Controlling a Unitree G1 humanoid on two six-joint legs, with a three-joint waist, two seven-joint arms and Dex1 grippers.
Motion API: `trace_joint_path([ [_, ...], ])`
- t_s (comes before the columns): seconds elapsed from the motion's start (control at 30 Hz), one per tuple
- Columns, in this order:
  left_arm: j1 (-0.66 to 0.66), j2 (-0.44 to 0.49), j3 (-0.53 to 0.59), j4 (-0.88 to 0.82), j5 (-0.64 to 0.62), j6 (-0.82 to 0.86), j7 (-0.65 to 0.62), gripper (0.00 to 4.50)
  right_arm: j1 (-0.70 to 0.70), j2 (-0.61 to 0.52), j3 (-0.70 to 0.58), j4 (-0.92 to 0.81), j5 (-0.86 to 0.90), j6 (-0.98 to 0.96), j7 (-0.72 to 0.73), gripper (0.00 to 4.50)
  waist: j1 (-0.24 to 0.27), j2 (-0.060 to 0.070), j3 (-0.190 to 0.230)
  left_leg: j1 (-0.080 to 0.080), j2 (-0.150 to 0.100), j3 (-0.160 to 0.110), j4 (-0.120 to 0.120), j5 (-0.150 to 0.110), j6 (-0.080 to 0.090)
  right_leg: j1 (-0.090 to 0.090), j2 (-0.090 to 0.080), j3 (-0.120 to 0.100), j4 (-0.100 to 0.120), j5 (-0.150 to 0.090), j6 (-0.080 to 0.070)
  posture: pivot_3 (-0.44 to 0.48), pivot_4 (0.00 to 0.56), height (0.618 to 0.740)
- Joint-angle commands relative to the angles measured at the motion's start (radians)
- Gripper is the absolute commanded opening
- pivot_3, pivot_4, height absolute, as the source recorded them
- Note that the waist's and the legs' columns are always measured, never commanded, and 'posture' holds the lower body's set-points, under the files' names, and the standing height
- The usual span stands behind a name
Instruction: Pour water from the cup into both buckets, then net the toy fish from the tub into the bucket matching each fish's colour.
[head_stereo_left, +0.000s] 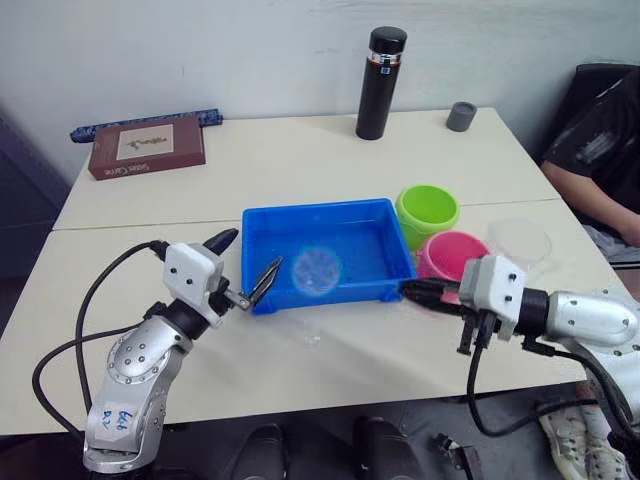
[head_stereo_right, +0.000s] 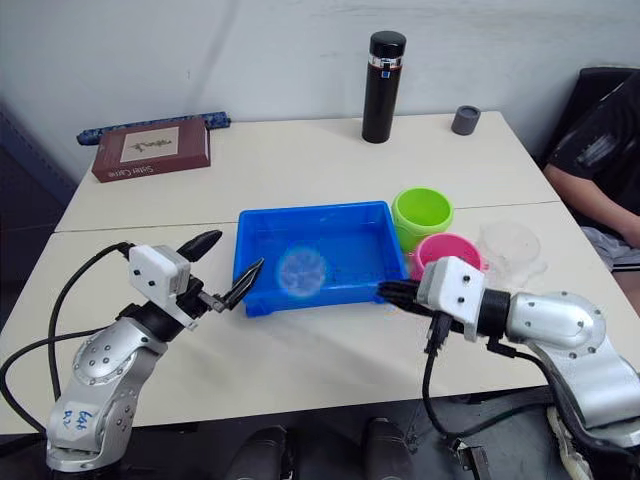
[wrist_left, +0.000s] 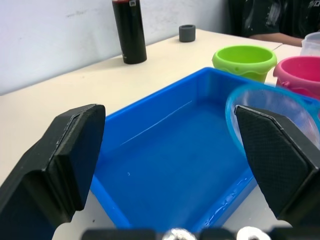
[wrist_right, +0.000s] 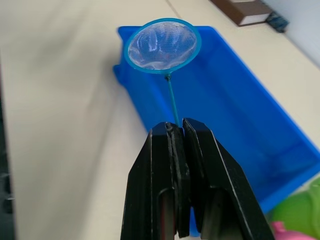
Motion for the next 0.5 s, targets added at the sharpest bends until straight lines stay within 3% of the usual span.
trace_joint_path([
  [0.03, -0.008, -0.006, -0.01, -0.051, -0.009, 0.008, 0.021, 4.46, 0.035, -0.018, 0.029, -0.064, 0.051, 0.034, 0.024, 0.0, 0.0, 0.0, 0.0, 0.0, 0.0, 0.0, 0.0, 0.0, 0.0, 0.0, 0.0, 0.0, 0.0, 0.0, 0.0, 0.0, 0.15, 0.74],
  [0.5, -0.036, -0.006, -0.025, -0.046, -0.008, 0.028, 0.04, 4.46, -0.025, 0.057, 0.245, 0.178, -0.106, -0.126, 0.053, 0.0, 0.0, -0.002, -0.001, 0.0, 0.0, 0.0, 0.0, 0.0, 0.0, 0.0, 0.0, 0.0, 0.0, 0.0, -0.001, 0.0, 0.15, 0.74],
])
